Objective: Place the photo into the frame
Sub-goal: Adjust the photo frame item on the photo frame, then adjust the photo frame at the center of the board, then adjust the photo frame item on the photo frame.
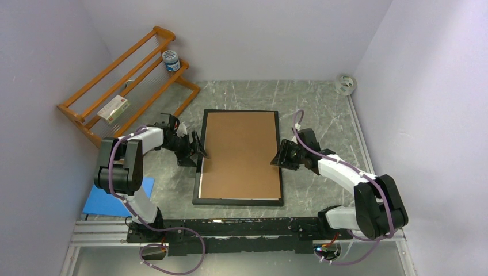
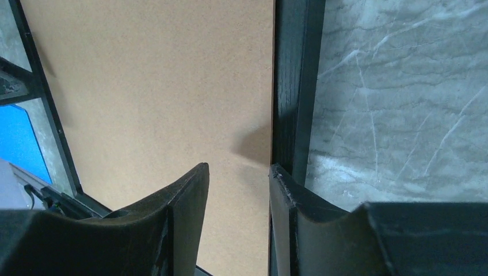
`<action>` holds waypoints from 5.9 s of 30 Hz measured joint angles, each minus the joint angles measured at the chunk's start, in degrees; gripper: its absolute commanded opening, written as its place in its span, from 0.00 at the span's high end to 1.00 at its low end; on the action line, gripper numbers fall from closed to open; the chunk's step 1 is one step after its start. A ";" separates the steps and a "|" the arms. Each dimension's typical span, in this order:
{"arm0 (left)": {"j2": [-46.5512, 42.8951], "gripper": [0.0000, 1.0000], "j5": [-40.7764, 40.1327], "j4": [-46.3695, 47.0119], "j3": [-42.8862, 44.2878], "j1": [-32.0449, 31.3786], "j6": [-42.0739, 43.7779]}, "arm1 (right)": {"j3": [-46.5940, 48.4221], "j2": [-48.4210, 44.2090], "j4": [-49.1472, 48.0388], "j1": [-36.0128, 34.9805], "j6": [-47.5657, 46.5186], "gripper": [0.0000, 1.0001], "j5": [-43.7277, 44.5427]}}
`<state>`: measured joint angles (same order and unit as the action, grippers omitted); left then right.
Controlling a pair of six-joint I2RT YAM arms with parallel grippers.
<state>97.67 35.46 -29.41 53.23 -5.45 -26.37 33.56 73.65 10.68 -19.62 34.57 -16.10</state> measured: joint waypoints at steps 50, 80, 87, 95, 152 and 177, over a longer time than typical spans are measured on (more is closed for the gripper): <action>21.09 0.22 -1.99 3.15 28.63 -1.22 -1.03 | 27.50 28.00 -1.27 13.20 2.34 0.27 2.32; 41.40 0.25 2.10 15.17 56.19 -10.58 -2.97 | -2.51 5.31 -8.15 6.58 5.81 0.21 -16.87; 41.46 0.18 1.09 12.79 57.42 -13.25 -2.21 | -3.02 -6.93 2.03 6.03 4.44 0.22 -9.18; 39.39 0.12 -6.10 -0.92 60.96 -14.05 2.97 | 3.74 -19.04 11.65 6.49 3.17 0.23 8.33; 22.49 0.21 -4.28 -0.94 39.47 0.02 6.01 | 8.83 7.41 7.82 13.25 15.23 0.53 9.55; 38.84 0.31 14.32 -5.62 53.77 -1.62 18.32 | 1.03 13.51 -19.26 15.43 16.52 0.90 -1.86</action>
<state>136.51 49.78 -35.03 107.00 -7.07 -8.05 34.59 87.15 -8.58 -4.19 51.09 -17.96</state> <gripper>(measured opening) 0.699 0.112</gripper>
